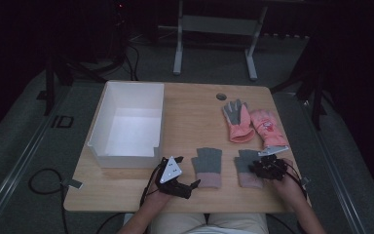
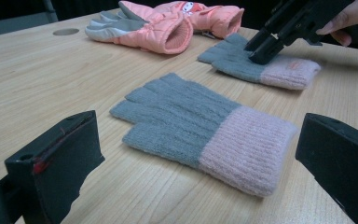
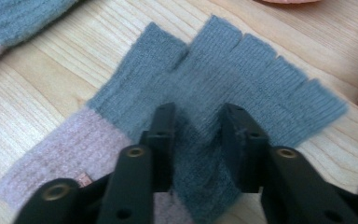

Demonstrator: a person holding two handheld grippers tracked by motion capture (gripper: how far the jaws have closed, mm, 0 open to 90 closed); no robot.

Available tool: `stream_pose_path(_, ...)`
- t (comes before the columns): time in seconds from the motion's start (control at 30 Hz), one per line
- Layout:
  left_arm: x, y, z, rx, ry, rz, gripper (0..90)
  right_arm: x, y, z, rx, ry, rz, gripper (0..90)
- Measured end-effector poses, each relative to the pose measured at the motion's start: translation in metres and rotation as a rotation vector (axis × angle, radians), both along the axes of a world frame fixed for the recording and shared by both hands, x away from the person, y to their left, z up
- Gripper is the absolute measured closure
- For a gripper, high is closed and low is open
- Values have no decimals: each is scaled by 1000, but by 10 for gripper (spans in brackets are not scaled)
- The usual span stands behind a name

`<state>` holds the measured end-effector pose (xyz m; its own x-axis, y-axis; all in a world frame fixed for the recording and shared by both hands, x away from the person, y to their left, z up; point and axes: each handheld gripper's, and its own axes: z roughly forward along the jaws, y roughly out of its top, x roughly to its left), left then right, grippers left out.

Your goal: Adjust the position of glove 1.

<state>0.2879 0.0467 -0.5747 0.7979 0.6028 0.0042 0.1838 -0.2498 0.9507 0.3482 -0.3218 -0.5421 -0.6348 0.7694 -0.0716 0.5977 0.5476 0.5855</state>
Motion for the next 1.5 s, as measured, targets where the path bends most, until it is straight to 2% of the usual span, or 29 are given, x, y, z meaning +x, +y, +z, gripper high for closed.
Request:
stream_pose_path(0.13,0,0,0,1,-1,4,0,-2,6,1,-24,-5,-25,810)
stream_pose_path(0.2,-1,0,0,-1,-5,7,0,-4,9,-1,-30,-26,-41,834)
stream_pose_path(0.27,-1,0,0,0,-5,6,0,-5,9,0,-25,-26,-53,839)
stream_pose_path(0.3,0,0,0,-2,-2,7,0,-4,7,2,10,6,-88,847)
stream_pose_path(0.37,0,0,0,-4,-2,6,0,-4,7,6,30,22,-100,849)
stream_pose_path(0.53,0,0,0,-1,0,10,0,-8,11,33,69,-9,-100,851)
stream_pose_path(0.57,0,0,0,-1,0,10,0,-8,11,33,69,-9,-100,851)
stream_pose_path(0.6,0,0,0,-1,-2,10,0,-9,17,49,92,-28,-100,851)
stream_pose_path(0.63,0,0,0,-1,-2,10,0,-9,19,54,96,-32,-100,850)
stream_pose_path(0.7,0,0,0,-1,-1,9,0,-9,19,54,96,-32,-100,850)
stream_pose_path(0.73,0,1,0,-8,3,5,0,-11,34,75,129,-65,-94,850)
stream_pose_path(0.77,0,1,0,-9,2,3,0,-12,40,81,142,-88,-87,850)
stream_pose_path(0.93,-1,0,0,-6,-6,-4,0,-13,58,92,167,-122,-65,850)
stream_pose_path(0.97,-2,0,0,-5,-12,-2,0,-12,70,96,171,-120,-48,850)
stream_pose_path(1.03,-2,0,0,-4,-15,-2,0,-12,73,97,174,-122,-42,850)
stream_pose_path(1.07,-2,0,0,-4,-14,-2,0,-11,85,97,179,-116,-25,850)
stream_pose_path(1.1,-1,1,0,-9,-10,-6,0,-10,89,96,177,-114,-20,850)
stream_pose_path(1.23,-1,1,0,-15,-6,-11,0,-8,110,83,163,-106,15,850)
stream_pose_path(1.27,-1,1,0,-15,-6,-11,0,-8,110,83,163,-106,15,850)
stream_pose_path(1.3,-1,2,0,-16,-6,-22,0,-6,117,74,161,-79,28,850)
stream_pose_path(1.5,-1,1,0,-13,-13,-28,0,-4,132,53,138,-26,56,850)
